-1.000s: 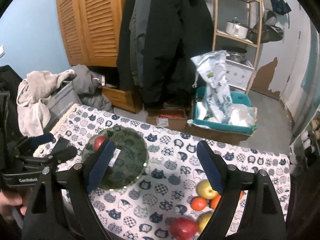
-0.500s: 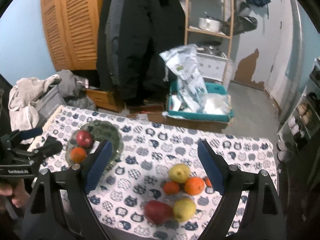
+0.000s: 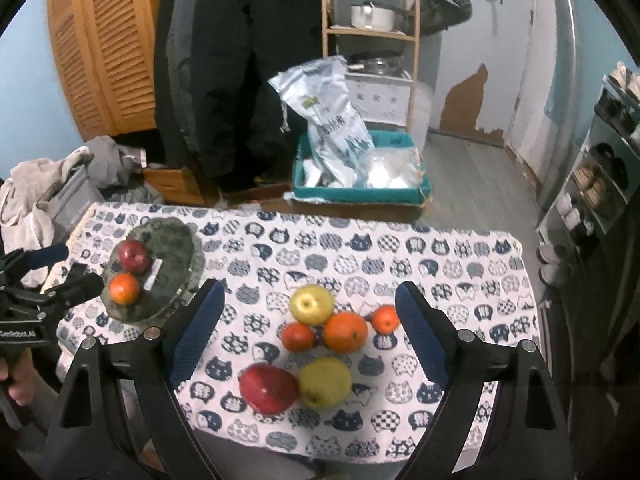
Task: Organize fruits
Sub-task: 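Lift both tools away from the plate back toward the fruit cluster, then grasp the second red apple with the left tool while the right tool approaches the yellow pear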
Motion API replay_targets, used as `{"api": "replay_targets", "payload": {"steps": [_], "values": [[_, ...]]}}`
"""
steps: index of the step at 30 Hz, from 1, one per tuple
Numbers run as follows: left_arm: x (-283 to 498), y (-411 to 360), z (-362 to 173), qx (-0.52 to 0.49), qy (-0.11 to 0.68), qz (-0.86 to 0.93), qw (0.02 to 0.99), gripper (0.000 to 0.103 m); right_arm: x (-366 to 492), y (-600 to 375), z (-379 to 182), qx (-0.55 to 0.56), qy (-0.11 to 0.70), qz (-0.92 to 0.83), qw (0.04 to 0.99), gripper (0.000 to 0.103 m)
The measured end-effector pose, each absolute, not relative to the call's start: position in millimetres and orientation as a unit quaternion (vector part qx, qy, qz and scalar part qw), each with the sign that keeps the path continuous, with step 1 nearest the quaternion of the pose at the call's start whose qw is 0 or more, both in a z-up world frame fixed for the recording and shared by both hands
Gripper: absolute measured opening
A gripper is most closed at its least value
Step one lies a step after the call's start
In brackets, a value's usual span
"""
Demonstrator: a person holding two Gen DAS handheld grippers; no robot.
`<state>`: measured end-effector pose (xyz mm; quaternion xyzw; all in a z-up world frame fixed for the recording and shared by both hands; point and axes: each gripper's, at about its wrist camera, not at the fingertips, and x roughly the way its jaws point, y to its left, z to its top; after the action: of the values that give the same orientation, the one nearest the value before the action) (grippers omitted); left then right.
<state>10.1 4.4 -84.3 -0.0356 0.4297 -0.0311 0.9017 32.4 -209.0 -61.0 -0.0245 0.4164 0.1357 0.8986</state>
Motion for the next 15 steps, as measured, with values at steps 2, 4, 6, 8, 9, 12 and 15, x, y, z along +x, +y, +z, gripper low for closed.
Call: {"api": "replay_targets", "payload": {"steps": [2, 4, 6, 8, 9, 12, 15], "values": [[13, -4, -91, -0.031, 0.441, -0.037, 0.896, 0.101, 33, -214, -70, -0.023, 0.427, 0.129, 0.895, 0.087], [15, -11, -98, -0.030, 0.451, -0.045, 0.891, 0.101, 34, -218, -78, -0.026, 0.436, 0.124, 0.891, 0.087], [18, -20, -105, -0.027, 0.459, -0.051, 0.886, 0.101, 35, -222, -87, -0.024, 0.447, 0.121, 0.886, 0.087], [19, -29, -113, -0.021, 0.468, -0.055, 0.882, 0.101, 36, -227, -98, -0.018, 0.463, 0.118, 0.879, 0.087], [21, -33, -117, -0.018, 0.473, -0.058, 0.879, 0.101, 37, -230, -104, -0.014, 0.470, 0.118, 0.874, 0.087], [23, -46, -131, -0.010, 0.488, -0.068, 0.870, 0.101, 37, -234, -117, -0.010, 0.487, 0.118, 0.865, 0.087], [27, -57, -144, -0.005, 0.504, -0.079, 0.860, 0.101, 39, -238, -137, -0.009, 0.511, 0.112, 0.852, 0.087]]}}
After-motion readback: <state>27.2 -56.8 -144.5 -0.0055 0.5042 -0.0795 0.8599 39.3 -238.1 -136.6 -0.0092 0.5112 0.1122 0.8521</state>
